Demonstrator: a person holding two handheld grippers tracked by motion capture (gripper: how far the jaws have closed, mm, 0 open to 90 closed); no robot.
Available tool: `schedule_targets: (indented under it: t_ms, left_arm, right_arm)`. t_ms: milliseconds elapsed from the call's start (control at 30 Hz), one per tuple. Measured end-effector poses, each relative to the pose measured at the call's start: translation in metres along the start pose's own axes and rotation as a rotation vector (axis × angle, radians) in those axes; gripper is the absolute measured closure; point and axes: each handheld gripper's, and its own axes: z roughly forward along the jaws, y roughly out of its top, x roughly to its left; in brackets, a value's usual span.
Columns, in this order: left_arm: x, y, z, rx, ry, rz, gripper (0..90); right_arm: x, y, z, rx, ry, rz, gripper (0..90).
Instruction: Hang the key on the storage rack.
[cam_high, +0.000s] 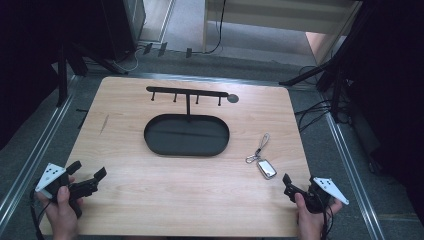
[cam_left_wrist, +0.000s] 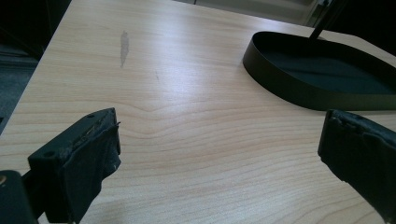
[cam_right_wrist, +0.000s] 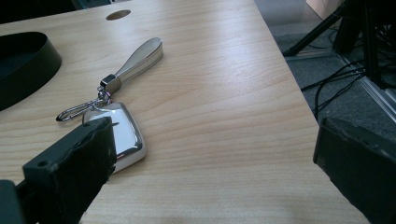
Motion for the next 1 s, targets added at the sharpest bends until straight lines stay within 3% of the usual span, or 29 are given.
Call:
schedule_targets:
  t_ms: [233, 400, 500, 633, 767, 1000]
  left_arm:
    - [0.0, 0.0, 0.0, 0.003, -0.003, 0.001, 0.0]
    - [0.001, 0.0, 0.001, 0.006, -0.005, 0.002, 0.0]
    - [0.001, 0.001, 0.001, 0.009, -0.009, 0.002, 0.0]
    - [0.001, 0.0, 0.001, 0.004, -0.011, -0.002, 0.0]
    - [0.001, 0.001, 0.001, 0.003, -0.012, -0.004, 0.0]
    - [0.002, 0.001, 0.001, -0.002, -0.014, -0.012, 0.0]
  right_arm:
    - [0.002, 0.0, 0.001, 0.008, -0.012, -0.01, 0.0]
    - [0.004, 0.002, 0.005, 0.053, -0.013, -0.029, 0.0]
    - [0.003, 0.002, 0.006, 0.069, -0.043, -0.031, 3.0]
    - [0.007, 0.008, 0.013, 0.143, -0.071, -0.076, 4.7]
    - [0.011, 0.015, 0.018, 0.168, -0.075, -0.087, 5.1]
    - [0.026, 0.042, 0.038, 0.266, -0.114, -0.141, 6.7]
